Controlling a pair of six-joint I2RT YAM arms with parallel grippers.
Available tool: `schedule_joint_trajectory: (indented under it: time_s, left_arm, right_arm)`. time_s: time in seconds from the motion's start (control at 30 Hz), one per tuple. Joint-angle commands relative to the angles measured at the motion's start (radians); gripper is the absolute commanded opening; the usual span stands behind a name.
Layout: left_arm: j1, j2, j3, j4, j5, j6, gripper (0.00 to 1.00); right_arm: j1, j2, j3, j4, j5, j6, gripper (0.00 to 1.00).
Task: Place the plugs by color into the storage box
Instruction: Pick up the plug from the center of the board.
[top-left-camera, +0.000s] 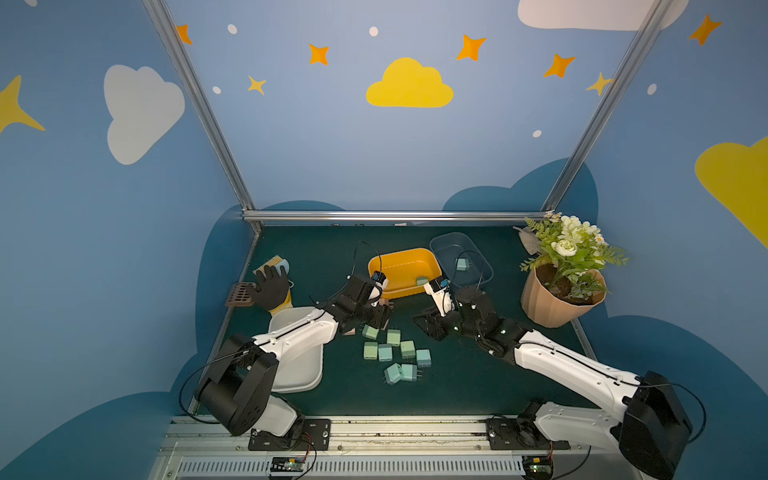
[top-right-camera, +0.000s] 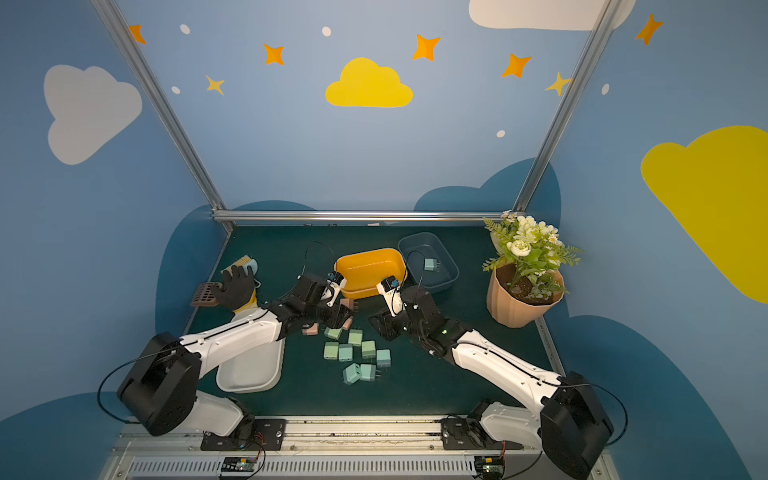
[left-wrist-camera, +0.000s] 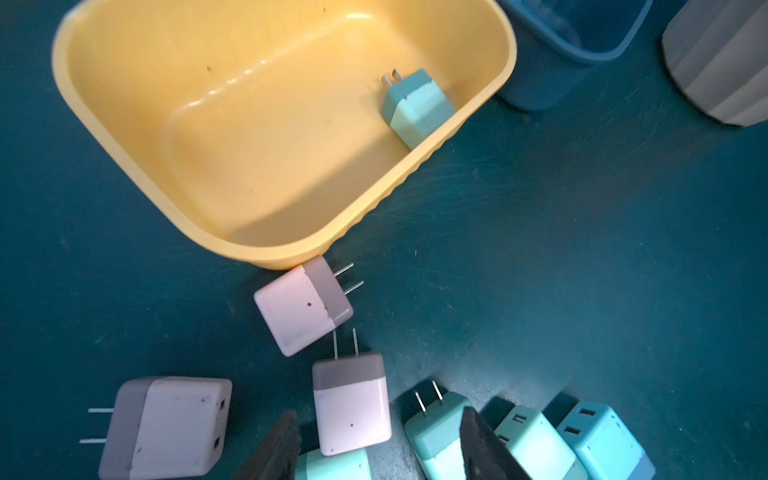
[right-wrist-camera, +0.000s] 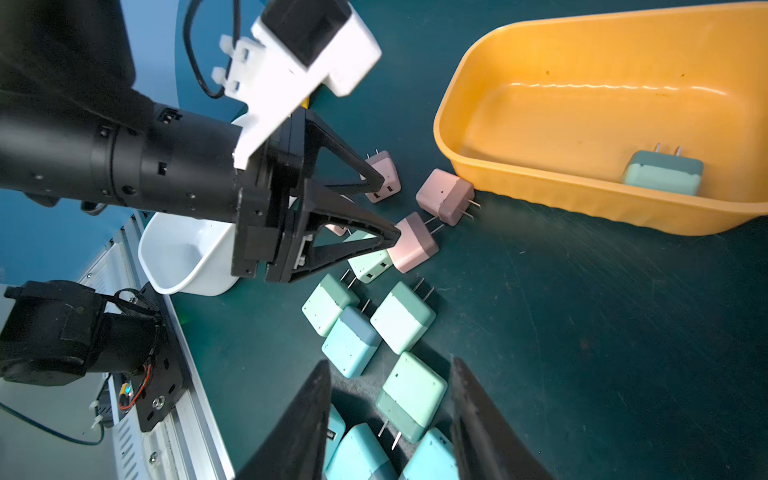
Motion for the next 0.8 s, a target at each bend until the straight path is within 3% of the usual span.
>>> schedule_joint_trajectory:
  time_s: [0.0,0.27,0.77]
  left_arm:
    - [0.005,0.048,0.051,-0.068,0.013,0.017,0.63]
    - [-0.003,0.147,0.110,-0.125,0.016,0.020,0.61]
    - [-0.040,0.242,0.137,-0.156,-0.072,0.065,0.59]
  right_arm:
    - [0.008,0.033,0.011,0.043,-0.025,0.017,0.47]
    - [0.011,0.082,0.017,0.058,0.017,0.028,0.46]
    - [0.011,0.179,0.104,-0.025,-0.044,0.021,0.46]
